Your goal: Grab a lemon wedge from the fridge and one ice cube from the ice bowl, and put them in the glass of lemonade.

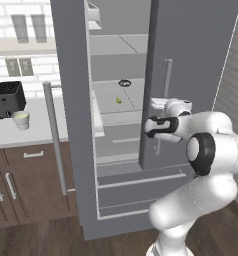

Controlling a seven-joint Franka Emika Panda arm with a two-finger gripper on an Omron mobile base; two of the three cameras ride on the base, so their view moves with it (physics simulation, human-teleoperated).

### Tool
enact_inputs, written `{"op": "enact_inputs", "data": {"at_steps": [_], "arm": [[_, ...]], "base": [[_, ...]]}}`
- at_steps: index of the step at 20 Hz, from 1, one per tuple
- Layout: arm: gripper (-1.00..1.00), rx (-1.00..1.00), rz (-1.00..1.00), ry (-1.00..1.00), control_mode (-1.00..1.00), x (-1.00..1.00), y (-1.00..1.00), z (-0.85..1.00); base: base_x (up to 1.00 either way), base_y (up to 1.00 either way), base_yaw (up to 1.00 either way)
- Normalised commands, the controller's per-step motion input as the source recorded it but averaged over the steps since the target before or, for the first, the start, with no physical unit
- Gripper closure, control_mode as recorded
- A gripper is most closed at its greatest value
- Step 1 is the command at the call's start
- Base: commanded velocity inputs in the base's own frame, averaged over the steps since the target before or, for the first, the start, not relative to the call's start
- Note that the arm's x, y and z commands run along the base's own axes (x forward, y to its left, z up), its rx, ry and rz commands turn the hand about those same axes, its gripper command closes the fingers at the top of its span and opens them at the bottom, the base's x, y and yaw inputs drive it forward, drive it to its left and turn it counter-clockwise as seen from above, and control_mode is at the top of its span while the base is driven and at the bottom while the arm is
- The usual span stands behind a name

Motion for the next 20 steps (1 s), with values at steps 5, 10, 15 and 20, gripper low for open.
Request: {"op": "enact_inputs", "data": {"at_steps": [5,10,15,20], "arm": [[1.0,0.03,0.01,0.34,-1.0,-0.8,-0.48,0.89],[1.0,0.02,0.03,0.34,-1.0,-0.91,-0.4,1.0],[1.0,0.04,0.03,0.25,-1.0,-1.0,-0.62,0.84],[1.0,0.06,0.04,0.01,-1.0,-0.99,-0.97,0.39]], "base": [[0.0,0.0,0.0],[0.0,0.0,0.0],[0.0,0.0,0.0],[0.0,0.0,0.0]]}}
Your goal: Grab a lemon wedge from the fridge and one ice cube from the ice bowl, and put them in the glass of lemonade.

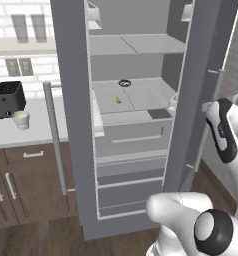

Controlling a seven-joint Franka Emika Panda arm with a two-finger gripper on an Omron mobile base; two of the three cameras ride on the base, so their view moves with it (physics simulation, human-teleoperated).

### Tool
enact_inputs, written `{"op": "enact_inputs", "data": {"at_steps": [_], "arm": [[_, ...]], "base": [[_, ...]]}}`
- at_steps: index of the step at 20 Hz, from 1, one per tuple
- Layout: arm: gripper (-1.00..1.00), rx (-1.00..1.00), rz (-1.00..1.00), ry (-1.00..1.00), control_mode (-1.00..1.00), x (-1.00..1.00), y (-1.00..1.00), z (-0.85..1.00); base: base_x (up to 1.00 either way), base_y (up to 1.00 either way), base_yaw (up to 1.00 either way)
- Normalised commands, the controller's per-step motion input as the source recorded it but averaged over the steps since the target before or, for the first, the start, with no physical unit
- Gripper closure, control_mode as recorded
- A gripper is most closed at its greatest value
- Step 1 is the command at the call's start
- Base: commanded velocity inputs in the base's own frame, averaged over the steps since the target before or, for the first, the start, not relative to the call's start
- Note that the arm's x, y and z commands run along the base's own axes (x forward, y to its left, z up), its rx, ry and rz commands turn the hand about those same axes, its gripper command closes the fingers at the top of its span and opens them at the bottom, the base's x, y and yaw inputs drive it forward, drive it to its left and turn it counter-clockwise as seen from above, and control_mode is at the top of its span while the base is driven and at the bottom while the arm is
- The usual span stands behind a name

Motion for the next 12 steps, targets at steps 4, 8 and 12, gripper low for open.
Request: {"op": "enact_inputs", "data": {"at_steps": [4,8,12], "arm": [[1.0,0.07,0.01,0.02,-1.0,-0.83,-0.95,0.33],[1.0,0.01,0.06,0.14,-1.0,-0.76,0.08,0.47],[1.0,-0.15,0.09,0.16,-1.0,-0.4,0.97,0.31]], "base": [[0.0,0.0,0.0],[0.0,0.0,0.0],[0.0,0.0,0.0]]}}
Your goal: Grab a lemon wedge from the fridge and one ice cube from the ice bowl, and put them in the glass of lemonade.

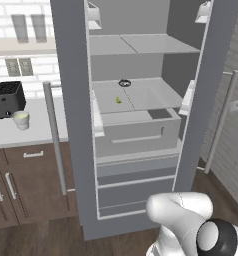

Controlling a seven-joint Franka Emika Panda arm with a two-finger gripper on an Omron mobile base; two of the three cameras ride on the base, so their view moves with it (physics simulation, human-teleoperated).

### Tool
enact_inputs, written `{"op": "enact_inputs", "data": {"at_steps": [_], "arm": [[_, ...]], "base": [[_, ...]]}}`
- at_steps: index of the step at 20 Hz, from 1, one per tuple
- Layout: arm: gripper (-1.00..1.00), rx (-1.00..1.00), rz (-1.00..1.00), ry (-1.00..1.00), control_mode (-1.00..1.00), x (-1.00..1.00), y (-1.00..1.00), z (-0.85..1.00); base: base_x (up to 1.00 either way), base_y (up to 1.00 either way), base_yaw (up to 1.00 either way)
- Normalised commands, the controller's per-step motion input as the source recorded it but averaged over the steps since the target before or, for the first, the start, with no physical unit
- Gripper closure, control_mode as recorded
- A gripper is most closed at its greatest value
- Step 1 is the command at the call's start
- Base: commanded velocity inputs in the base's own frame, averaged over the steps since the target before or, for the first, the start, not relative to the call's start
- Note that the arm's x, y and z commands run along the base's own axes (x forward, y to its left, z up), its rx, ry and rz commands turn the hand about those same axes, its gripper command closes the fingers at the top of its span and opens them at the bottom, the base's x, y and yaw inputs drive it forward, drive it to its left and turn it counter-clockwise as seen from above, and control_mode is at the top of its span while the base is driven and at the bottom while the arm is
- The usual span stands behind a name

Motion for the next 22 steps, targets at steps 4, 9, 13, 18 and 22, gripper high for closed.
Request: {"op": "enact_inputs", "data": {"at_steps": [4,9,13,18,22], "arm": [[1.0,-0.29,0.14,-0.02,-1.0,-0.01,1.0,-0.04],[-1.0,-0.35,0.13,-0.06,-1.0,-0.01,0.92,0.05],[-1.0,-0.32,0.01,-0.04,-1.0,0.0,0.42,0.55],[-1.0,-0.3,0.0,0.04,-1.0,0.19,0.35,0.59],[-1.0,-0.31,0.0,0.26,-1.0,0.83,0.36,0.08]], "base": [[0.0,0.0,0.0],[0.0,0.0,0.0],[0.0,0.0,0.0],[0.0,0.0,0.0],[0.0,0.0,0.0]]}}
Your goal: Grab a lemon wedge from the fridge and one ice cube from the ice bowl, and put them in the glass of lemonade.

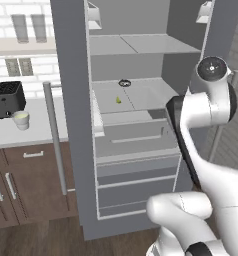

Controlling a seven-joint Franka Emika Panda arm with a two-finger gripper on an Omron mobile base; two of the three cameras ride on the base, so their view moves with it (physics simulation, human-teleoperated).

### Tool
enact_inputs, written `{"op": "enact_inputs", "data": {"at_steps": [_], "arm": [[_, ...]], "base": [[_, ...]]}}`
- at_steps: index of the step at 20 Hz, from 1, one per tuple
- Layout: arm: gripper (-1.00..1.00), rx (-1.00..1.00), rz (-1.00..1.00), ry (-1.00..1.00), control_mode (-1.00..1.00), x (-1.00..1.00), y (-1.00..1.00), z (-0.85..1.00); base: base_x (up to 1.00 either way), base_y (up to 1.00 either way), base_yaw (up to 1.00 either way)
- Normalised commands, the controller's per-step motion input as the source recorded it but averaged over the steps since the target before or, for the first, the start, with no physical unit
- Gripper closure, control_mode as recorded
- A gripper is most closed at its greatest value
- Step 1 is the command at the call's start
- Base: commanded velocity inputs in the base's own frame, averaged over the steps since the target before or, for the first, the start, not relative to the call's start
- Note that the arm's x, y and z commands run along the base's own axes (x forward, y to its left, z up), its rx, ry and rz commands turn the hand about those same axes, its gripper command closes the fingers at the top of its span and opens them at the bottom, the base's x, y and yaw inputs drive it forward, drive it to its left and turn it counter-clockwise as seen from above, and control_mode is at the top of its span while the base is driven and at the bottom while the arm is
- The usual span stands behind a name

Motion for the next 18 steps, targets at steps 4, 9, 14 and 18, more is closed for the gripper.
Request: {"op": "enact_inputs", "data": {"at_steps": [4,9,14,18], "arm": [[-1.0,-0.17,0.0,0.29,-1.0,1.0,0.03,0.0],[-1.0,-0.1,0.0,0.26,-1.0,1.0,0.0,0.0],[-1.0,-0.12,0.0,0.25,-1.0,1.0,-0.11,0.0],[-1.0,-0.16,-0.03,0.24,-1.0,1.0,-0.45,-0.02]], "base": [[0.0,0.0,0.0],[0.0,0.0,0.0],[0.0,0.0,0.0],[0.0,0.0,0.0]]}}
